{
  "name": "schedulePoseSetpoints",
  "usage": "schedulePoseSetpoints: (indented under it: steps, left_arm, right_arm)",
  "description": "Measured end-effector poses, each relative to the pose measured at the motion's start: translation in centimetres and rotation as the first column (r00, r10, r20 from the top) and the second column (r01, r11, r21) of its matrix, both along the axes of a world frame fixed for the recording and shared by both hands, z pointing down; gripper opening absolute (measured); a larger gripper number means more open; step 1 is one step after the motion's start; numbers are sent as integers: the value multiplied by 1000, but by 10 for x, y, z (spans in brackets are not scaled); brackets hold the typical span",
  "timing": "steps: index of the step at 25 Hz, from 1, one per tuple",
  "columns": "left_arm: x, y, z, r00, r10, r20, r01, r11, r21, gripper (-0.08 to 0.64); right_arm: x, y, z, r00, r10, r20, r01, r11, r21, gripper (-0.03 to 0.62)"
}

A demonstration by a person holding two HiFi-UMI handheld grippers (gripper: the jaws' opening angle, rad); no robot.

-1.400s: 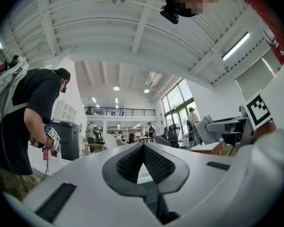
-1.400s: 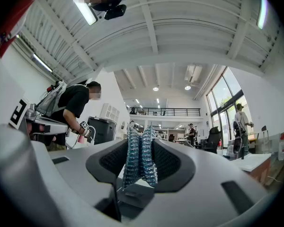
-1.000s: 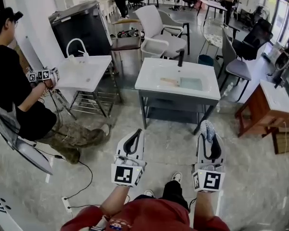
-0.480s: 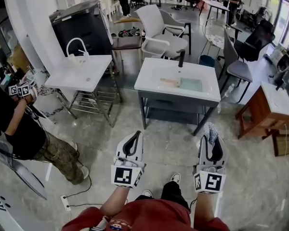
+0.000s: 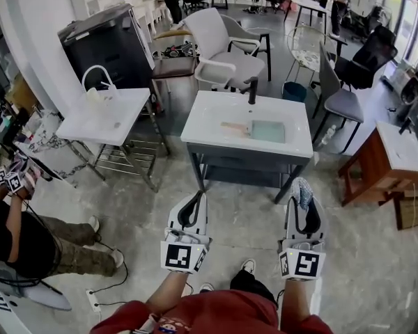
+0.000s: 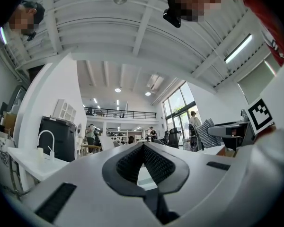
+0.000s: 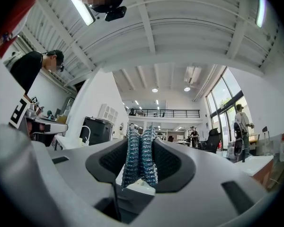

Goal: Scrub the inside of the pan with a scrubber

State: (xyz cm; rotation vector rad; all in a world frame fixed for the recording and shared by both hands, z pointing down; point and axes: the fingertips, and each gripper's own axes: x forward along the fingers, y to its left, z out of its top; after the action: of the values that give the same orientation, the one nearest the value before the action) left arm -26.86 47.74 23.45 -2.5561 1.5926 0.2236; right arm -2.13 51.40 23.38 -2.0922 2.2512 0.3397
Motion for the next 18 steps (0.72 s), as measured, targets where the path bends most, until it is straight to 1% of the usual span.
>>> schedulePoseSetpoints:
  steps: [6, 11, 18]
  left_arm:
    - [45, -43, 0, 1000, 0, -4, 0, 1000, -4, 14]
    - [73, -79, 1, 1000, -20, 5, 20, 1000, -18, 14]
    - [123, -114, 1, 1000, -21, 23, 21, 1000, 3, 14]
  right_arm:
    - [44, -43, 2, 1000, -8, 5, 8, 1000, 2, 176]
    - [80, -78, -1, 1000, -11, 4, 11, 1000, 9, 176]
    - [132, -112, 2, 1000, -19, 18, 19, 1000, 15, 176]
